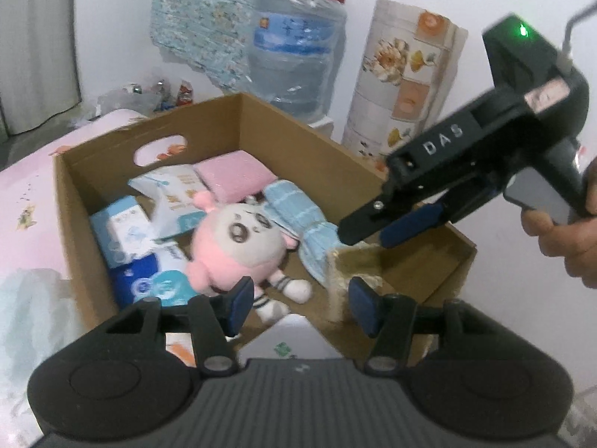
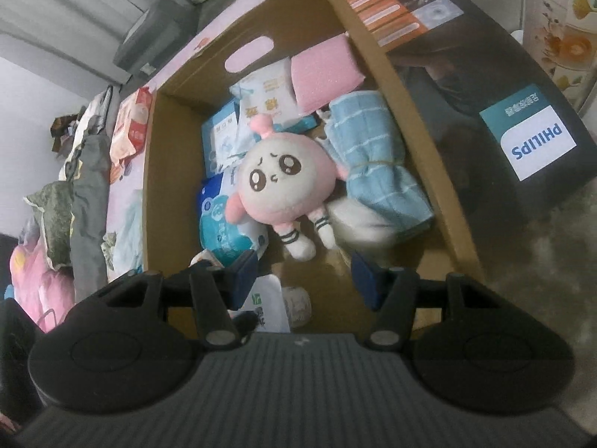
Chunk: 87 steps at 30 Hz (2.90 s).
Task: Organize soft objects
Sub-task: 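Open the right gripper to release the gold box into the box, then move the right gripper to the green scrunchie and close on it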
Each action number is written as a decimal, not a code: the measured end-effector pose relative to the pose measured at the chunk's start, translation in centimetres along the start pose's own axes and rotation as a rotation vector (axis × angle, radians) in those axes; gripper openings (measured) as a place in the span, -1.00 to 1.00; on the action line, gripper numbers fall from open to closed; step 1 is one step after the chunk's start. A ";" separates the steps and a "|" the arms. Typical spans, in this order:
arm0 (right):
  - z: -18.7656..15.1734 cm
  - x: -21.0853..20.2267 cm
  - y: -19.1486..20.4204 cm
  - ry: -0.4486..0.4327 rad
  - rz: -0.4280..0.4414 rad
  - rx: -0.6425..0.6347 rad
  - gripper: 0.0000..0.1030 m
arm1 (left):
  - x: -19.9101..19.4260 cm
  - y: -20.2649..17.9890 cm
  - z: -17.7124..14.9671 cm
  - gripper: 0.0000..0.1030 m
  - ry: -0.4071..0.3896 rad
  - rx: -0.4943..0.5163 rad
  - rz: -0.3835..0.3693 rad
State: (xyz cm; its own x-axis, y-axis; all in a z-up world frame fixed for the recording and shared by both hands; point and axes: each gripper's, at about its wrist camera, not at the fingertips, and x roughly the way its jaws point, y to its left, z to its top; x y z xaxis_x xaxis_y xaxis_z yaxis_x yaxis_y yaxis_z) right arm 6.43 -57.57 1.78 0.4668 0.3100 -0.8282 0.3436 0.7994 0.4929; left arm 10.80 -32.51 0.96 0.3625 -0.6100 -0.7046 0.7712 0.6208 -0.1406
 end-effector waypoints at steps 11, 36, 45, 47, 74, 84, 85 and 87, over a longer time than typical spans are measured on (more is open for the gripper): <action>2.3 4.2 1.8 -0.005 -0.064 -0.062 -0.07 | -5.8 4.6 -0.6 0.17 -0.084 -0.073 0.156; 0.7 9.2 1.0 0.225 -0.163 0.072 -0.01 | -12.0 13.5 -6.4 0.27 -0.174 -0.265 0.285; 2.6 5.2 10.9 0.027 0.048 -0.106 0.31 | -15.1 17.2 -10.1 0.42 -0.174 -0.338 0.434; 2.4 6.2 14.6 0.037 0.132 -0.170 0.33 | -15.7 18.3 -11.2 0.45 -0.164 -0.337 0.517; 0.6 38.7 42.9 0.463 0.153 -0.495 -0.10 | -8.0 33.3 -15.9 0.24 0.007 -0.515 0.740; -0.1 38.6 42.4 0.492 0.211 -0.487 -0.75 | -9.4 32.3 -15.7 -0.46 -0.034 -0.500 0.731; -0.1 38.0 42.4 0.487 0.222 -0.485 -0.76 | -9.8 32.1 -15.4 -0.46 -0.043 -0.493 0.729; -0.1 36.5 42.3 0.473 0.239 -0.491 -0.76 | -11.0 30.6 -14.8 -0.46 -0.068 -0.470 0.722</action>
State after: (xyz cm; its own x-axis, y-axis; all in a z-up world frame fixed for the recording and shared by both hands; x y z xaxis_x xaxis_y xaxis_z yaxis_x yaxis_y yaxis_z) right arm 37.94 -12.40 -7.61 0.0427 0.6062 -0.7942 -0.1820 0.7863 0.5904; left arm 22.71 0.46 -5.91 0.7225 -0.0060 -0.6913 0.0485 0.9979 0.0420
